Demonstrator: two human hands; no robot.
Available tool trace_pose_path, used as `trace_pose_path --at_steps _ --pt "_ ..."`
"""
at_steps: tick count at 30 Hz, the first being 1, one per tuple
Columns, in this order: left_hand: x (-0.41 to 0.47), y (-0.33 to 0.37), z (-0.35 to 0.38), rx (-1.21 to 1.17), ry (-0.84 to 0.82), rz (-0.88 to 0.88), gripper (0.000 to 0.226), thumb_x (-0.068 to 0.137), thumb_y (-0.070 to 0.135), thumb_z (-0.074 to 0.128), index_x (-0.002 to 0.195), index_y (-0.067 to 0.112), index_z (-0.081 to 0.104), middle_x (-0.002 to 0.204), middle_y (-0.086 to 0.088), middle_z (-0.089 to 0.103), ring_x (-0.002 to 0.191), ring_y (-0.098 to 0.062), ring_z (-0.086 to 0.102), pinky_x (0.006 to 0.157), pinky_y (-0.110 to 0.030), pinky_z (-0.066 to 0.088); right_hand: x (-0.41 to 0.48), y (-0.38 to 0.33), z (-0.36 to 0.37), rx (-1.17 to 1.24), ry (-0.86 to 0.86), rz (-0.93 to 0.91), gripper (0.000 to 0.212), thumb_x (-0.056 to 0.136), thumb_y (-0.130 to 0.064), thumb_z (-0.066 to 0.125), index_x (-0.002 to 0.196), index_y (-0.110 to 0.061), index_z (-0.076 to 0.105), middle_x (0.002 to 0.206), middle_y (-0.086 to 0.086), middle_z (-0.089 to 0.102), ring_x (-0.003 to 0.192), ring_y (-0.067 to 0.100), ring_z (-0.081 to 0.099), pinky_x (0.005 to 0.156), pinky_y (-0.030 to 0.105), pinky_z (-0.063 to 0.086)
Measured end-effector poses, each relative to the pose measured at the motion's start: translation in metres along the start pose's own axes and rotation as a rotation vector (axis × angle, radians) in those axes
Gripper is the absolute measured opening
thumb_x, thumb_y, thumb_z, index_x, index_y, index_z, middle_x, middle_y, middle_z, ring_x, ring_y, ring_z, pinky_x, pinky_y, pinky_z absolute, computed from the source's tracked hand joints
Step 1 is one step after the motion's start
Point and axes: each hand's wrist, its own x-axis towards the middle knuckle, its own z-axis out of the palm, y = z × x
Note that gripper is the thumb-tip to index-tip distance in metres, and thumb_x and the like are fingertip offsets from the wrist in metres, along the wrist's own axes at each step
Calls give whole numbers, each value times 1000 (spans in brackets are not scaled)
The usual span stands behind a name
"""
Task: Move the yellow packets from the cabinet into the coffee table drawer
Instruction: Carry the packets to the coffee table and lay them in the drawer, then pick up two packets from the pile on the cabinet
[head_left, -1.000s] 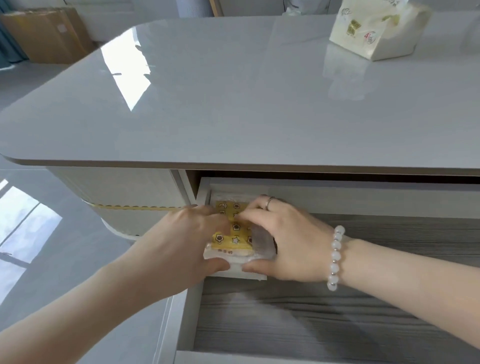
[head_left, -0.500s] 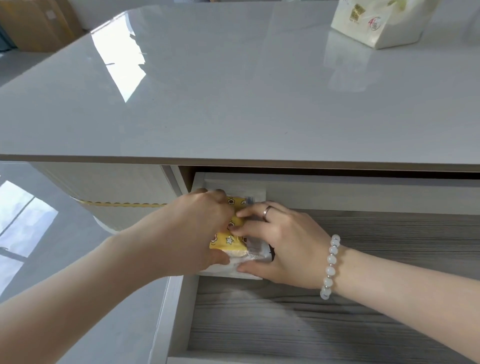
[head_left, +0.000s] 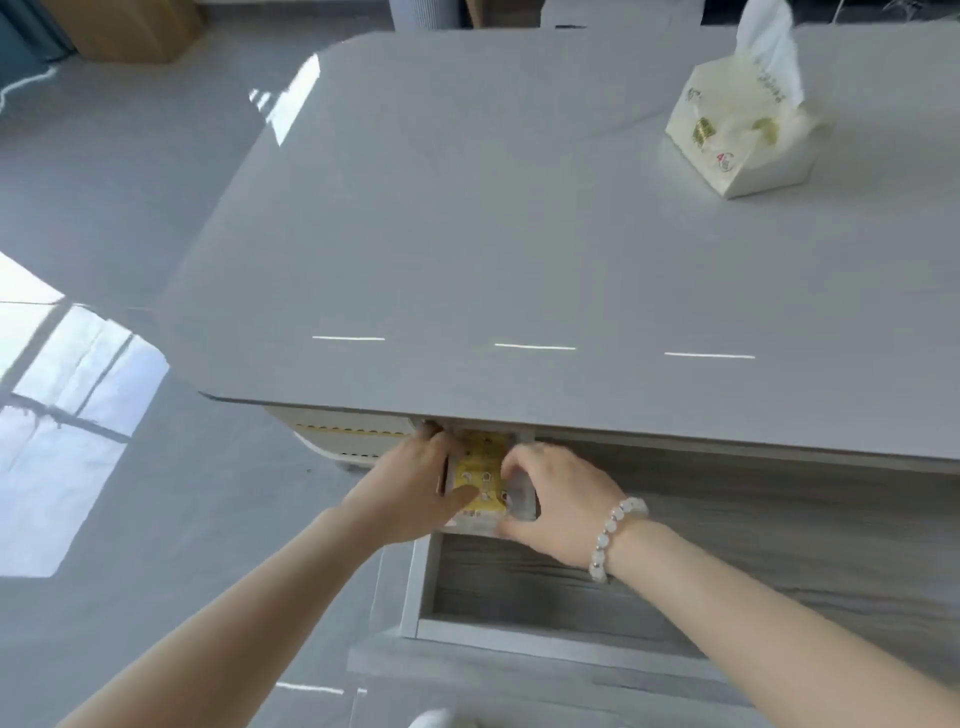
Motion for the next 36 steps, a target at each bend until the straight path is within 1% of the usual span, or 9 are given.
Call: trace_pose_path --at_steps 2,5,10,12,17,20,22,27,36 --pt "-21 8 -26 24 -106 -46 43 92 39 54 129 16 49 128 -1 47 116 -20 51 96 -28 41 -18 -18 -33 -37 -39 16 37 88 -41 59 120 -23 54 122 -5 55 113 14 52 87 28 47" --pt "-61 27 -94 -21 -123 -142 48 95 40 51 135 15 43 133 -1 45 113 -21 53 98 -32 41 -48 -49 -121 -73 64 135 26 92 -33 54 115 -22 58 119 -3 58 107 16 56 84 27 47" --pt "-138 80 -267 33 12 -212 47 96 43 46 135 17 42 133 -3 47 115 -22 53 100 -32 38 -103 -124 -316 -239 135 251 21 94 -28 48 112 -21 58 115 -2 61 103 18 58 80 27 47" --pt "-159 94 -345 89 105 -220 46 96 42 46 135 18 43 134 -3 46 118 -23 51 100 -33 38 -120 -167 -386 -301 160 228 22 94 -24 44 109 -20 59 113 -1 62 102 20 59 86 29 44" --pt "-214 127 -470 175 255 -285 40 96 41 47 129 18 52 129 -3 51 118 -24 50 98 -34 41 -154 -263 -482 -446 233 120 31 95 -24 44 121 -16 58 126 2 55 113 23 56 83 30 44" --pt "-257 134 -508 229 315 -338 46 95 42 47 134 17 45 133 -3 51 126 -23 43 101 -33 38 -164 -320 -496 -496 279 5 36 94 -22 44 127 -15 55 132 4 50 121 23 49 89 32 45" --pt "-291 128 -522 230 388 -407 47 96 43 46 136 18 43 136 -3 49 129 -23 40 102 -34 36 -167 -357 -494 -550 317 -114 36 94 -21 43 128 -15 53 132 5 48 125 22 43 92 32 40" --pt "-385 104 -538 214 631 -571 47 97 43 42 137 19 42 135 -4 46 124 -25 43 94 -37 39 -163 -450 -476 -644 495 -427 41 94 -32 42 131 -15 49 138 7 44 127 23 39 99 34 34" --pt "-557 8 -506 210 798 -1031 47 97 45 38 131 13 46 129 -8 47 120 -26 43 93 -37 38 -170 -648 -364 -646 466 -884 43 93 -34 44 130 -12 46 135 7 47 125 23 41 96 35 36"
